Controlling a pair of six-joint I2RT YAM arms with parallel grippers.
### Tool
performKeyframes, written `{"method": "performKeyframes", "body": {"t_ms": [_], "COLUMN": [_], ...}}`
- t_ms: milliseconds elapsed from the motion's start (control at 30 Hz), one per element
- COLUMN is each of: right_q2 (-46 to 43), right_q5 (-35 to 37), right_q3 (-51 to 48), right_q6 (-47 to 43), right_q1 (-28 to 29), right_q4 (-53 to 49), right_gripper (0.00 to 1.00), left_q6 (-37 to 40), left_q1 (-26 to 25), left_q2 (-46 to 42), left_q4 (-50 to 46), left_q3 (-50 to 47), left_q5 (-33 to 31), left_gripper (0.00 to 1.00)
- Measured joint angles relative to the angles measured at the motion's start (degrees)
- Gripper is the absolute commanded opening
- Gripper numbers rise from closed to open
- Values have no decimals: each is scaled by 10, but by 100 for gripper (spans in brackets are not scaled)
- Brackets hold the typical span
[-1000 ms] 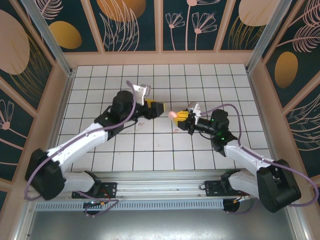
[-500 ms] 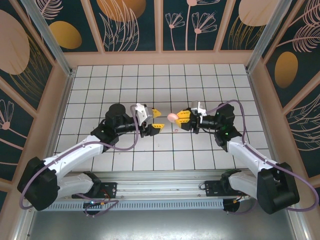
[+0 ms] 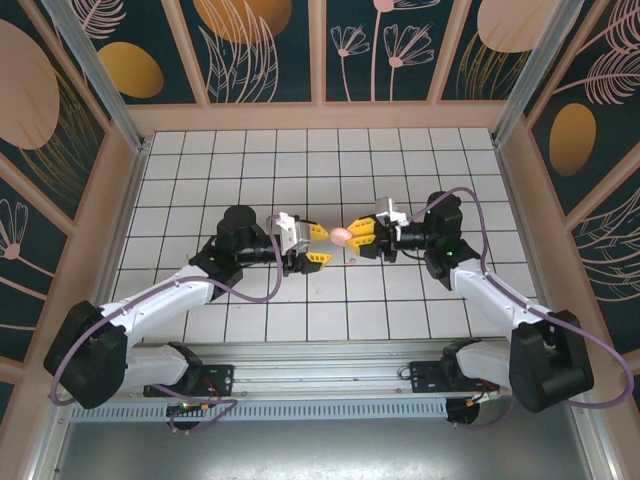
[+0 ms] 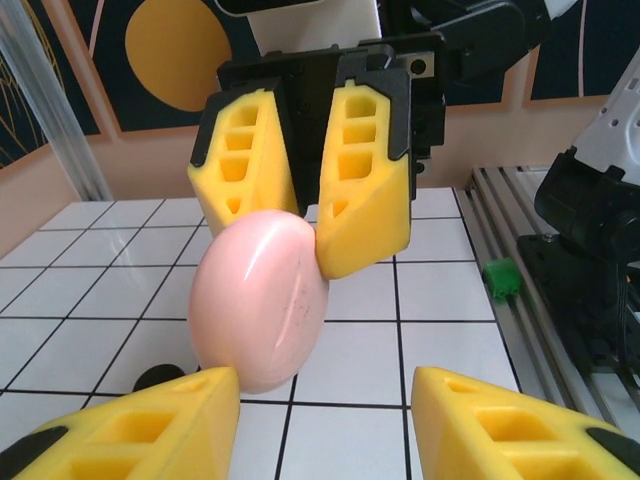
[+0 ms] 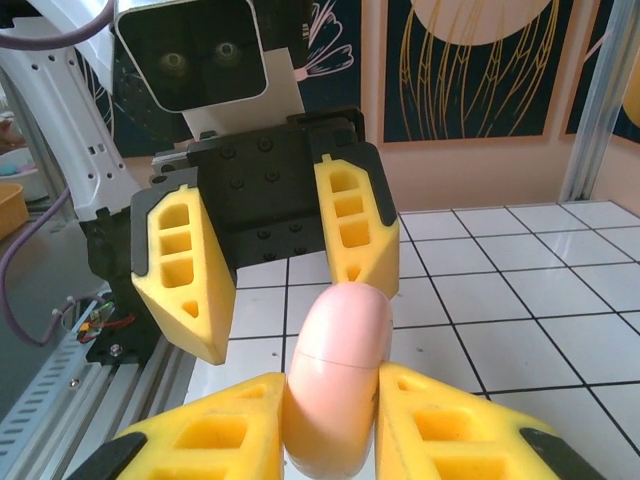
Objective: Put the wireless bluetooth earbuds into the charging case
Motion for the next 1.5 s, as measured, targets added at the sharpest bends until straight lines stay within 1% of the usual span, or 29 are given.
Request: {"method": "performKeyframes", "body": {"t_ms": [300,667,900,1167,1300,1500], "right_q2": [14,-2,-9,-11,-21,-24], "right_q5": [-6,14,17,17,13,-8], "right_q3": [30,32,32,32,32,32], "right_q6": [-33,-51,-61,-64,-63,-62], "right_q1": [3,3,3,10,10,11], "right_q4": [-36,-69,-85,-103,-103,-103], "right_gripper": [26,24,23,23,23,23], "left_q6": [-1,-24,-39,-39,-32,-14], "left_q1": [3,-2,-2,-4,-4,-4], "left_q2": [10,-2,-2,-2,-2,0], "left_q4": [0,16,35,46,45,38], "left_q3": [0,-12,-12,-12,-12,-4], "left_q5": [-2,-23,-38,-42,-38,-9], "left_gripper": [49,56,56,56,53,46]}}
